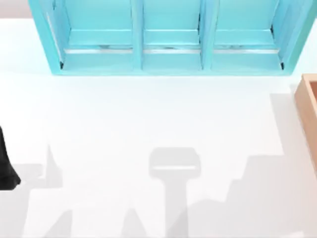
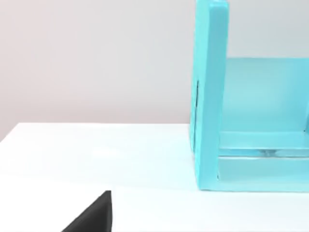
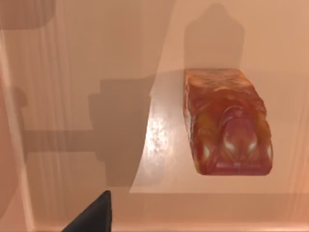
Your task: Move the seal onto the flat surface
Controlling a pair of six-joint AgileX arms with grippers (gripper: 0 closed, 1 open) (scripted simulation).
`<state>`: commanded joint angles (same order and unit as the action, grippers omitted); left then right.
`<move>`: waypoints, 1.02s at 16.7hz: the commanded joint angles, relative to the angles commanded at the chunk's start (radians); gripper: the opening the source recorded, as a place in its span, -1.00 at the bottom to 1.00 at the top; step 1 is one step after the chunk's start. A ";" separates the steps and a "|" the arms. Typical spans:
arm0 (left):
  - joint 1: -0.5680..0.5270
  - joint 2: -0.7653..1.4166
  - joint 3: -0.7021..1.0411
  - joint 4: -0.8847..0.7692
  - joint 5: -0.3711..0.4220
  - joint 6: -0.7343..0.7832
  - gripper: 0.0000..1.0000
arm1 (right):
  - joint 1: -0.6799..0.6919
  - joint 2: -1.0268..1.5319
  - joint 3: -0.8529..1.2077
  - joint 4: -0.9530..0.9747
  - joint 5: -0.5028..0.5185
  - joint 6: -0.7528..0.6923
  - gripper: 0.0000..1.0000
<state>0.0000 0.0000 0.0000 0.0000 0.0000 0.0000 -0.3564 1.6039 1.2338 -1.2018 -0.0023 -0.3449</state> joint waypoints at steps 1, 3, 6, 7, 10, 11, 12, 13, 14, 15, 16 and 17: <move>0.000 0.000 0.000 0.000 0.000 0.000 1.00 | 0.005 -0.003 -0.003 0.003 0.000 0.001 1.00; 0.000 0.000 0.000 0.000 0.000 0.000 1.00 | 0.003 -0.002 -0.002 -0.004 0.000 0.000 1.00; 0.000 0.000 0.000 0.000 0.000 0.000 1.00 | -0.004 0.011 -0.018 0.035 0.000 -0.003 1.00; 0.000 0.000 0.000 0.000 0.000 0.000 1.00 | -0.005 0.023 -0.034 0.067 0.001 -0.004 1.00; 0.000 0.000 0.000 0.000 0.000 0.000 1.00 | -0.001 0.064 -0.119 0.207 0.001 0.000 1.00; 0.000 0.000 0.000 0.000 0.000 0.000 1.00 | 0.002 0.076 -0.156 0.257 0.001 0.004 1.00; 0.000 0.000 0.000 0.000 0.000 0.000 1.00 | 0.004 0.089 -0.193 0.306 0.001 0.006 1.00; 0.000 0.000 0.000 0.000 0.000 0.000 1.00 | 0.004 0.103 -0.227 0.347 0.001 0.007 1.00; 0.000 0.000 0.000 0.000 0.000 0.000 1.00 | 0.005 0.115 -0.254 0.377 0.001 0.007 1.00; 0.000 0.000 0.000 0.000 0.000 0.000 1.00 | 0.005 0.124 -0.271 0.397 0.000 0.007 1.00; 0.000 0.000 0.000 0.000 0.000 0.000 1.00 | 0.005 0.127 -0.279 0.406 0.000 0.007 1.00; 0.000 0.000 0.000 0.000 0.000 0.000 1.00 | 0.005 0.128 -0.280 0.407 0.000 0.007 1.00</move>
<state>0.0000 0.0000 0.0000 0.0000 0.0000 0.0000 -0.3518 1.7316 0.9541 -0.7945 -0.0021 -0.3383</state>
